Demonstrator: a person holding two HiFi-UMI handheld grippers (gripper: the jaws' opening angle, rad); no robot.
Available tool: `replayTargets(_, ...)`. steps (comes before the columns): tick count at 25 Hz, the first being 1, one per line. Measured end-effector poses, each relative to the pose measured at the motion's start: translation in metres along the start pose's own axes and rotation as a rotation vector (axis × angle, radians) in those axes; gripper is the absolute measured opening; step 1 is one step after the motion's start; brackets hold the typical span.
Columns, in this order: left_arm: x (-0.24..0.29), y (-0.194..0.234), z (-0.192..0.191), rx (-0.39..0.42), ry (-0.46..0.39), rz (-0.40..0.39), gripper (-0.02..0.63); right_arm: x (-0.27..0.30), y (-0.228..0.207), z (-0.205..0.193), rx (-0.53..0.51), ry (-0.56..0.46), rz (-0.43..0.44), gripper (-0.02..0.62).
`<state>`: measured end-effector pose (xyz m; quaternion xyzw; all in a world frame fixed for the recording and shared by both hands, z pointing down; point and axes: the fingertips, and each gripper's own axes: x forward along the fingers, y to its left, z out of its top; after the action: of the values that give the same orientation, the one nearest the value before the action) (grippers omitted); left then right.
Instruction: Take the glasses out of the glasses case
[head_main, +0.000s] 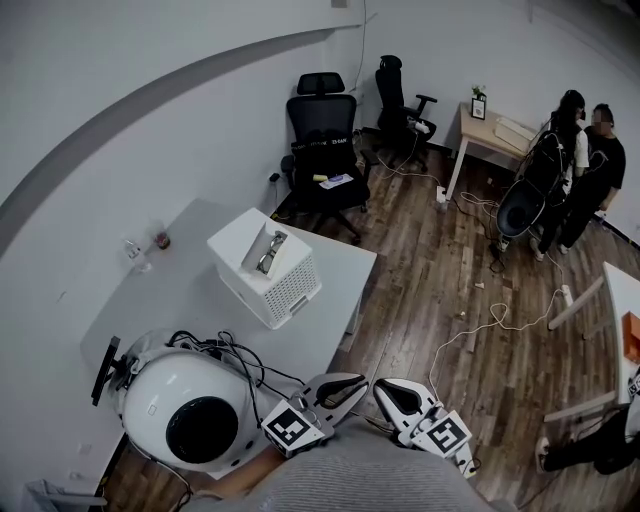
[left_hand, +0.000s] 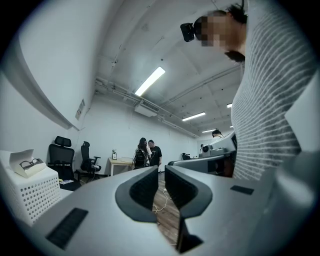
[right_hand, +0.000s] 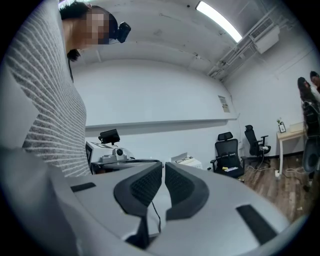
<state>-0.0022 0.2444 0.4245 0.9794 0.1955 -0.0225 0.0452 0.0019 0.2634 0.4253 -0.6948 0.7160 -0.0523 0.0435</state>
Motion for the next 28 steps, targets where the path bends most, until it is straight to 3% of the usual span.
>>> replayTargets(9,0.016,0.001,-0.004,-0.01,0.042,-0.068,0.048,0.004,-0.013,-0.003,0.035,0.009,-0.019,0.014)
replayTargets(16,0.007,0.022,-0.008,0.009,0.042,-0.021,0.048,0.029,-0.023,-0.001,0.055,0.019,0.0,0.014)
replayTargets(22,-0.006,0.07,0.004,-0.006,-0.006,0.13,0.048,0.063,-0.048,0.007,0.079,0.033,0.046,0.014)
replayTargets(28,-0.018,0.128,0.004,0.001,-0.017,0.302,0.048,0.133,-0.085,0.011,0.053,0.062,0.186,0.014)
